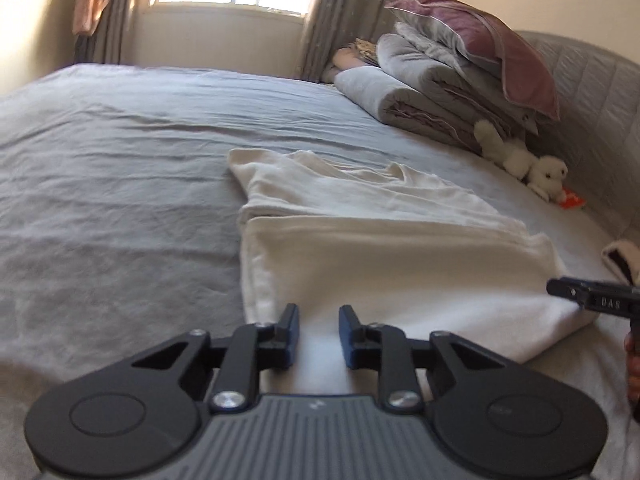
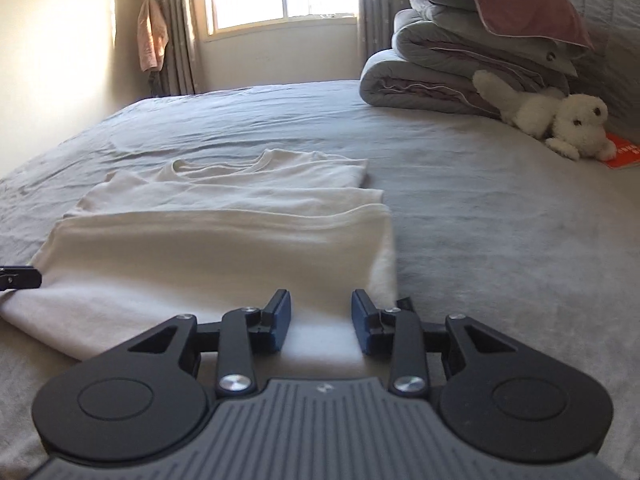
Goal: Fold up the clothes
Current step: 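Move both open grippers to the folded edge of the sweatshirt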
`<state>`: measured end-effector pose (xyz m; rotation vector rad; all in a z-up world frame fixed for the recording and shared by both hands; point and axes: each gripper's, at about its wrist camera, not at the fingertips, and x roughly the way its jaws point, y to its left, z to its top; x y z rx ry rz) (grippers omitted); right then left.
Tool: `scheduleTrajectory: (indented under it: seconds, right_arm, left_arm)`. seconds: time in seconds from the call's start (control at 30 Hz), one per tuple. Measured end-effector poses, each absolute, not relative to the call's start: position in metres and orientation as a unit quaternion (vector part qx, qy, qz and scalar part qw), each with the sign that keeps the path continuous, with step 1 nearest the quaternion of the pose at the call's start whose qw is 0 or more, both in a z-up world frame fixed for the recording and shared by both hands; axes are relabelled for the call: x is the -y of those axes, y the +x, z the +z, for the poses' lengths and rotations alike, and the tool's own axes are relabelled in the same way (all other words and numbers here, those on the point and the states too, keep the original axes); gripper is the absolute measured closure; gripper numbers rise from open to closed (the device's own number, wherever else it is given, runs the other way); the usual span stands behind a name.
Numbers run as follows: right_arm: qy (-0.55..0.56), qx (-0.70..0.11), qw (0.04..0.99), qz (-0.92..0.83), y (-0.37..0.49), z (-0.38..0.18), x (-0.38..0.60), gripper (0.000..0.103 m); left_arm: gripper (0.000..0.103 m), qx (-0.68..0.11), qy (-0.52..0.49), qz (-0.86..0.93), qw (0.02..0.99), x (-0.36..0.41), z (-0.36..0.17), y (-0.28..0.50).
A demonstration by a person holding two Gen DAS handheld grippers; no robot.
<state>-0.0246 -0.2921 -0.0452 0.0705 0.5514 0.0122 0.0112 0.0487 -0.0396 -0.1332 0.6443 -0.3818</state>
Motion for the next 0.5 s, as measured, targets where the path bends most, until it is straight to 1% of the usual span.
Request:
scheduleTrajectory:
  seconds: [0.07,0.23,0.3,0.37,0.5]
  right_arm:
    - [0.038,-0.265,0.964,0.004,-0.028,-0.040,0.289,0.061]
    - [0.033,-0.261,0.965,0.021,-0.024,-0.035,0.274,0.060]
    - [0.030,-0.267,0.963,0.023,-0.020,-0.037,0.272,0.060]
    - [0.027,-0.277,0.960,0.022,-0.015,-0.042,0.272,0.060]
    - [0.027,-0.287,0.957,0.023,-0.015,-0.048,0.283,0.059]
  left_arm:
    - [0.078,-0.308,-0.072,-0.185,0.930,-0.048,-0.032,0.011]
    - [0.071,-0.282,-0.057,-0.205,0.935,-0.030,-0.020,0.014]
    - [0.069,-0.290,-0.049,-0.203,0.934,-0.024,-0.023,0.019]
    - [0.066,-0.314,-0.039,-0.194,0.929,-0.021,-0.032,0.026]
    - [0.066,-0.322,-0.035,-0.194,0.926,-0.025,-0.041,0.029]
